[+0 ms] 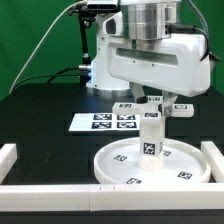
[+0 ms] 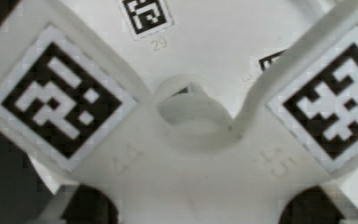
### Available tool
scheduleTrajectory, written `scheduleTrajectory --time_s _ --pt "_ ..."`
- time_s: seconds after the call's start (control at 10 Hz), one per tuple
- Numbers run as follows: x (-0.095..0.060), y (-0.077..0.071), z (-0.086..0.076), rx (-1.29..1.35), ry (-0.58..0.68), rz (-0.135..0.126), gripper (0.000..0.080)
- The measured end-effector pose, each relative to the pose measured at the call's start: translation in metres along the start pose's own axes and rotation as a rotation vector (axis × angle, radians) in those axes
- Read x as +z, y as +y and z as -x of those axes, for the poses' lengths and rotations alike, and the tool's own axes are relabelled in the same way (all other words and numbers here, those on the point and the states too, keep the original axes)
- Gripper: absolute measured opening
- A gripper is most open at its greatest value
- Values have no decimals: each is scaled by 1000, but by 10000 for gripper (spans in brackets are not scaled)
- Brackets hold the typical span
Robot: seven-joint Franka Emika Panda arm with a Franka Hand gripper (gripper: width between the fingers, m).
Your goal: Assemble round table
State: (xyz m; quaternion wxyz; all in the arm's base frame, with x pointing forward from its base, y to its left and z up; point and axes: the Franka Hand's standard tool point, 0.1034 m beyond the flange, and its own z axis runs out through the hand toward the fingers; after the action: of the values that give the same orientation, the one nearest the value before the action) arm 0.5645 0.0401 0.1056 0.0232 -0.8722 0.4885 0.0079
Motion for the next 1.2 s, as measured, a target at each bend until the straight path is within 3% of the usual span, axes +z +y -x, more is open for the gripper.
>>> scheduleTrajectory --time_s 0.2,0.3,0.4,0.5,0.7,0.8,1.0,1.2 --pt "1 1 0 213 -19 -25 442" --pt "1 1 0 241 -21 -25 528" --pt "2 1 0 225 -21 -24 528" --pt "2 1 0 223 -21 -24 626" --pt "-14 -2 4 142 -49 -7 645" --pt "-28 -5 8 23 -66 4 649" --pt "-40 -8 7 -251 -47 -3 649" --pt "-32 -3 5 -549 -53 3 649"
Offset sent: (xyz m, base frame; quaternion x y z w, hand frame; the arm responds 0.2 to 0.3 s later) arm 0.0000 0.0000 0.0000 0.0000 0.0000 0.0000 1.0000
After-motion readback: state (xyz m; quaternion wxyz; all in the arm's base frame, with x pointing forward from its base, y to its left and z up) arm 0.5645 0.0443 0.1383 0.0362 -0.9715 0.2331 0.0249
